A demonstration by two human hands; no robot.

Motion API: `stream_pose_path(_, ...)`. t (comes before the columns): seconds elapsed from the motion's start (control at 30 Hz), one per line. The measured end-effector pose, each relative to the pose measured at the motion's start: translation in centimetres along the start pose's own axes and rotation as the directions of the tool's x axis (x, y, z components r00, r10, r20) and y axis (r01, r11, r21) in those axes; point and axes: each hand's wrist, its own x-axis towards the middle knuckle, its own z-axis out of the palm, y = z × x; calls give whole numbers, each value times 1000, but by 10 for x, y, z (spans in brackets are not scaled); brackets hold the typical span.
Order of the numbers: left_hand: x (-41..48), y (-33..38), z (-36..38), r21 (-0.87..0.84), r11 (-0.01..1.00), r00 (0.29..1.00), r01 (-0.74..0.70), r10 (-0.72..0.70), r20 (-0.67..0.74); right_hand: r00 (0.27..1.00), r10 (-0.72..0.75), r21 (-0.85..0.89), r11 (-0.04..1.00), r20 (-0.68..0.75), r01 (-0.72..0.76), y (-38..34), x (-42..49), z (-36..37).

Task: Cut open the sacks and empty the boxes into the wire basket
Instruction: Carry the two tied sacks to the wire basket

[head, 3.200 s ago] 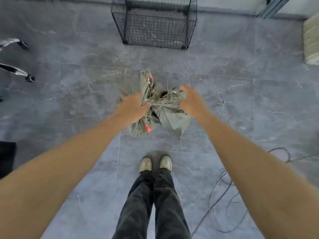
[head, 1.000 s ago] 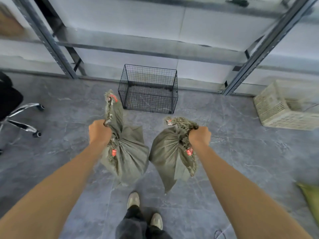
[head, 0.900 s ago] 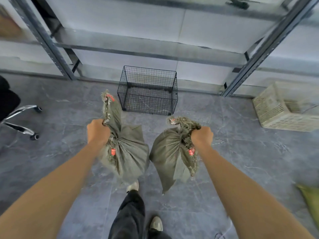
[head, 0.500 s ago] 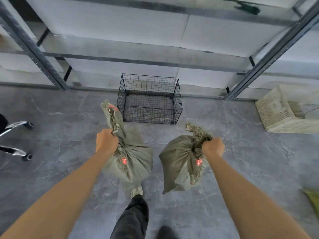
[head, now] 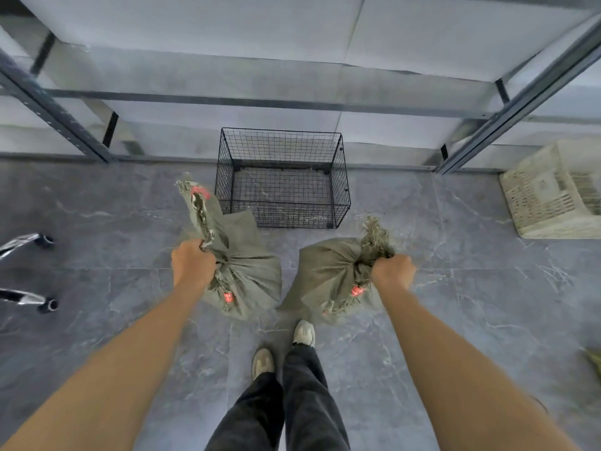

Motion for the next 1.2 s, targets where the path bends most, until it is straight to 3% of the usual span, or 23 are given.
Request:
stream_pose_path(0.2,20,28,13,3,981,976,196,-194,-99,995,103,73,992,6,-103,-33,30,14)
stream_pose_path(0.43,49,57,53,-139,911,893,388,-409,-188,989,144,158,977,-14,-140,-67,63,30)
stream_pose_path(0.73,96,93,94,-325,775,750,542,-621,-230,994,102,37,994,35,-103,-99,104,73)
stream_pose_path(0.9,128,126,139,-266,844,837,466,-518,-178,998,19,28,999,60,-20,-124,141,108)
stream_pose_path(1.07,168,127,194,-158,907,920,390,-390,29,926,-88,-74,990,367,123,-134,189,156)
stream_pose_path(1.2,176,93,216,20,947,929,321,-319,187,902,-48,-114,988,430,107,-115,217,172)
